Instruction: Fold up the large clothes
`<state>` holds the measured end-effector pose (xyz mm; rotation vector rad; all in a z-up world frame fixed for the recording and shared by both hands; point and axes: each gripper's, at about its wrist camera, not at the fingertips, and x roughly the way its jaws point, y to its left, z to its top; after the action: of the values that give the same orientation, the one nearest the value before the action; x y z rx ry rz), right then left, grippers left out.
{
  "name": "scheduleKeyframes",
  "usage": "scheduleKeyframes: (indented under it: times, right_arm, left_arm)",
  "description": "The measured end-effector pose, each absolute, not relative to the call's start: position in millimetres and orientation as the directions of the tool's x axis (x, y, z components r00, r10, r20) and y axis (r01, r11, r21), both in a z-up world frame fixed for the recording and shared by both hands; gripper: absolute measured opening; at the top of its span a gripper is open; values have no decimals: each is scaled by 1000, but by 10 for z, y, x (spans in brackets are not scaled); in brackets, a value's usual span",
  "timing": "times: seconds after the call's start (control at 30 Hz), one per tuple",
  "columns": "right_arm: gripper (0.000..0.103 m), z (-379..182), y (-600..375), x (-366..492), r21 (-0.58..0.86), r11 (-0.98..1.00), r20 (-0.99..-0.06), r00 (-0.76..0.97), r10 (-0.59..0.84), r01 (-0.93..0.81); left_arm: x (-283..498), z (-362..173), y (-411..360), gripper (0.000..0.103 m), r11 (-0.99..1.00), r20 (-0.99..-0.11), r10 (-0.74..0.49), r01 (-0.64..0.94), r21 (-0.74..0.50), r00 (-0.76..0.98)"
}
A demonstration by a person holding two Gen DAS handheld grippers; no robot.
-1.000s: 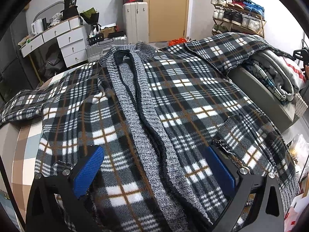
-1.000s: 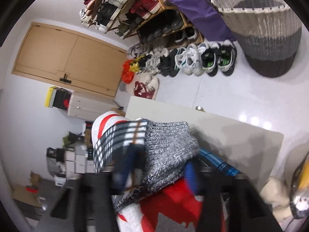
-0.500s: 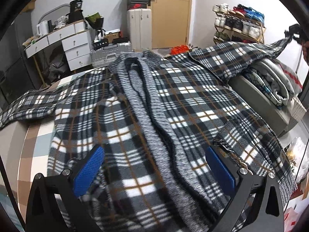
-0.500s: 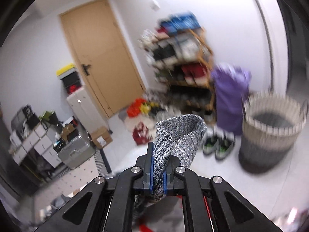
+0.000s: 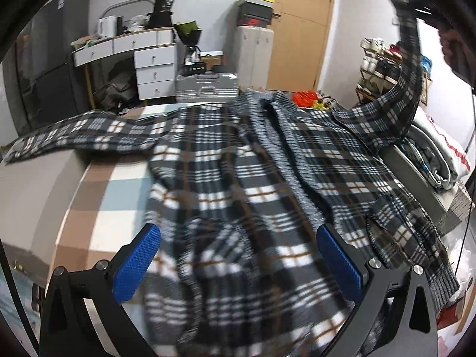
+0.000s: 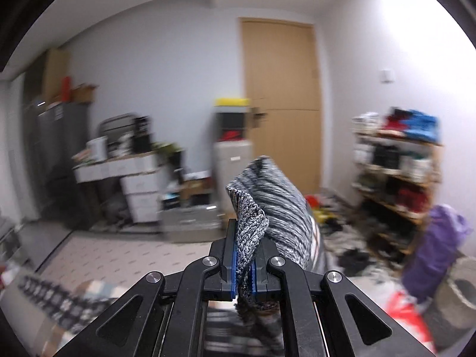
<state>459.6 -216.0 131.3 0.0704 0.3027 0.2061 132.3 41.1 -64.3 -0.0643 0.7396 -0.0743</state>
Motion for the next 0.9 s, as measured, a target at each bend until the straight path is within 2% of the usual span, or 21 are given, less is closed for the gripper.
scheduleKeyframes:
  times: [0.13,0.23,0.4,0.47,0.57,0.7,0.77,0.8,0.83,0.9]
  right_arm:
    - [6,1006,-1262,4674,109,929,-326,870,369,-353]
    - [6,589,-574,4743,182,874,-379,788,485,-451]
    - [6,-366,558,4806,290,782,-495,613,615,-551]
    - [5,-735,970,4796,322,754,-552,533,641,-573]
    - [5,-1338,1477,4675,288,760,-669,446,595,-582]
    - [11,-1751,1575,4685,276,782,-762,370,532,-559]
    - [19,-1882,1489,4725,344,774,-783,293,549,-531]
    - [35,-1891,1414,4742,402,750,-769,251,588,-525]
    - [59,-1842,1361,4718,454,715,-742,218,634,-531]
    - [76,-1731,1270,4637,540,642,-684,161,712,-545]
  left_arm:
    - [1229,-685,627,102,996,-665,-61,1,-89,744]
    - [1147,-749,754,102,992,-675,-64,-26,-122,735]
    - [1023,-837,872,102,989,-686,-68,-41,-142,724]
    - [1003,-867,910,102,989,-690,-65,-48,-143,721]
    - [985,-867,1052,102,986,-687,-56,-69,-153,725]
    - [951,-883,1234,102,975,-681,-76,-88,-204,728]
    - [953,-884,1251,102,975,-683,-78,-87,-204,726]
    - [948,-870,1264,102,975,-680,-77,-87,-204,729]
    - [936,-854,1266,102,975,-675,-74,-87,-202,734]
    - [923,-809,1294,102,975,-668,-68,-92,-201,741]
